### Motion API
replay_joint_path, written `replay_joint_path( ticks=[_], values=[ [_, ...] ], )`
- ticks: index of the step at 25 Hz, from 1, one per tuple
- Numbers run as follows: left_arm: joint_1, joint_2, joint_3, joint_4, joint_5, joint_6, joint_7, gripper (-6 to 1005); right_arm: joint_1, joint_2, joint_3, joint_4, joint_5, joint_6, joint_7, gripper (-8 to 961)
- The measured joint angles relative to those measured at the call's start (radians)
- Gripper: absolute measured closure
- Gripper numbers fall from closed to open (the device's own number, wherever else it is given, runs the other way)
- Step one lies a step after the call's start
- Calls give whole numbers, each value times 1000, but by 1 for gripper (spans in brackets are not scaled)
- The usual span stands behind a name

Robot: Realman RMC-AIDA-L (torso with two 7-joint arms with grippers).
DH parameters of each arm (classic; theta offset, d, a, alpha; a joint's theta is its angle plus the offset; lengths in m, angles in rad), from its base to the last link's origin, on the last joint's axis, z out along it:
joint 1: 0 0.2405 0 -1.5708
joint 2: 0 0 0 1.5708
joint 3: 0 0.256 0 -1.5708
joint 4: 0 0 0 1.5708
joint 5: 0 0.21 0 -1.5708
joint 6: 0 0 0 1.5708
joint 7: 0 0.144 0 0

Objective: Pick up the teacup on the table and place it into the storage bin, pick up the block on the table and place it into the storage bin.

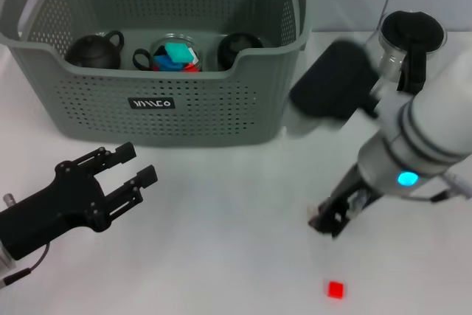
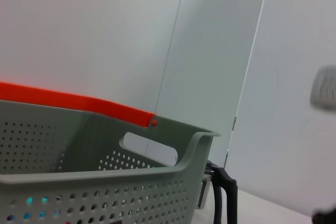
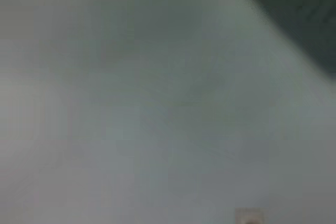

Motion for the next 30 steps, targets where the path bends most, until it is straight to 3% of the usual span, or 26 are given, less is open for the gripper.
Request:
replay_joint_path(
  ticks=[3,10,16,24,30],
  values=[
    [0,0,-6,0,0,0,0,458,-27,0,126,-85,74,-25,-88,737],
    [0,2,-13,0,0,0,-2,459,-13,-1,420,-124,446,-107,-310,722],
    [-4,2,-15,0,0,0,-5,459,32,-1,513,-135,471,-69,-326,709],
    [-15,3,-15,0,0,8,-5,459,216,-1,563,-77,365,90,-307,691],
    [-21,1,-15,-3,0,9,-5,459,412,-1,566,143,152,255,-234,678]
  ],
)
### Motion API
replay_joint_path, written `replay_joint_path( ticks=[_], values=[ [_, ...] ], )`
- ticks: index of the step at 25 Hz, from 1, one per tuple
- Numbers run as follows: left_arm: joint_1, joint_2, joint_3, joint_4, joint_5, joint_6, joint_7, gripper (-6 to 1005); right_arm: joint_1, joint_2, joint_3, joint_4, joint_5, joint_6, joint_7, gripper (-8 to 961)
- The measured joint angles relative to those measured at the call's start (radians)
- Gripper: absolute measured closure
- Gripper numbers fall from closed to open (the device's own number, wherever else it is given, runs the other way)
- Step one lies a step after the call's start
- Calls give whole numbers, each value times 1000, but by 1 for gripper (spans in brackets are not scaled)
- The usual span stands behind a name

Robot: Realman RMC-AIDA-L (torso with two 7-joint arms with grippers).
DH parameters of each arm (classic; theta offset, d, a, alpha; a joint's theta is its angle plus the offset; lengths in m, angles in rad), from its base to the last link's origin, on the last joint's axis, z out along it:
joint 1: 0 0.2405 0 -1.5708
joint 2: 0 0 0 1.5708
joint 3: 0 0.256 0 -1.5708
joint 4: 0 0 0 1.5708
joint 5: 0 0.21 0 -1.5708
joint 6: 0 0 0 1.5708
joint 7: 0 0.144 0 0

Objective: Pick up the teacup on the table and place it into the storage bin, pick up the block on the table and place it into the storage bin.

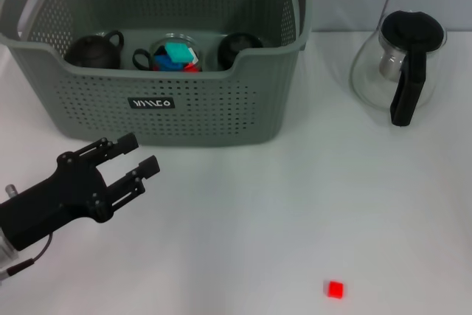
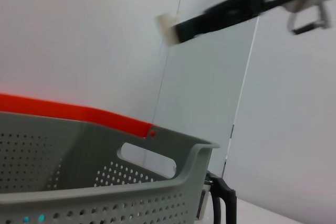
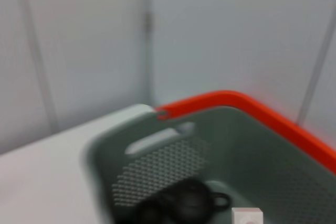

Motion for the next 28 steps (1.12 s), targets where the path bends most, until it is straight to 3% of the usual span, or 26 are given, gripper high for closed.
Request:
replay_joint_path(
  ticks=[8,16,28],
  values=[
    [-1,-2,1,-3,0,2,-1,459,214,0,0,394,-117,238,-2,661],
    [-2,-2,2,-8,0,-8,-1,459,297,9,-34,658,-105,440,-59,643],
    [-3,-1,1,-11,0,-22,2,460,315,8,-108,718,-48,473,-65,617]
  ],
)
